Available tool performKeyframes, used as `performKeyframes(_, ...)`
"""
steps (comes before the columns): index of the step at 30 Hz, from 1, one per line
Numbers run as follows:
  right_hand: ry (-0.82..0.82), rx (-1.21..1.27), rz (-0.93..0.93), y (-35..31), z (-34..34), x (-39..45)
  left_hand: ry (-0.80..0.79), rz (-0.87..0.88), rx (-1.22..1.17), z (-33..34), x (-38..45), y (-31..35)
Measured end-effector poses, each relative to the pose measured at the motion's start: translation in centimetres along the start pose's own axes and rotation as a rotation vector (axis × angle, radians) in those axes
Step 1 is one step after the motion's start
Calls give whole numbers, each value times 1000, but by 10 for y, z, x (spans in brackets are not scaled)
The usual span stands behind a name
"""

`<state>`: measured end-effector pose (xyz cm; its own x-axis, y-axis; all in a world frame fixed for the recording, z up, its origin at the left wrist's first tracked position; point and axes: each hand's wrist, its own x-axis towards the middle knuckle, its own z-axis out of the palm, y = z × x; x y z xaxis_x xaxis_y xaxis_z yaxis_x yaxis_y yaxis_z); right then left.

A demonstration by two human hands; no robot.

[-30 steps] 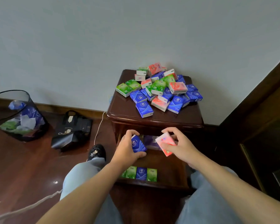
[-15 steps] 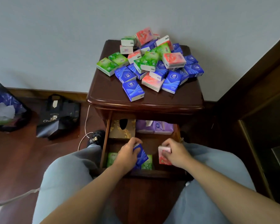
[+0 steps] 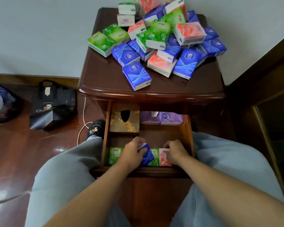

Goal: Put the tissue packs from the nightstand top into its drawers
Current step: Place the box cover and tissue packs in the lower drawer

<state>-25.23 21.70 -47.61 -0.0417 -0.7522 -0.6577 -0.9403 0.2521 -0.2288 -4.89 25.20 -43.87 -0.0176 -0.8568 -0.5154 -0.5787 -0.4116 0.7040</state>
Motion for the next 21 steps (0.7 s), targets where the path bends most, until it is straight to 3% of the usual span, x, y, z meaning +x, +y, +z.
performKeyframes(13, -54, 49, -10, -15, -16, -8, -64, -30, 32, -2, -4, 2)
performKeyframes(17, 85, 258, -199, -20, -33, -16, -9, -6, 39, -2, -4, 12)
performKeyframes(19, 28, 451, -330, -23, -45, -23, 10, -17, -3, -1, -4, 20)
performKeyframes(21, -62, 476, -428, -20, -57, -30, 12, -8, -3, 2, -1, 31)
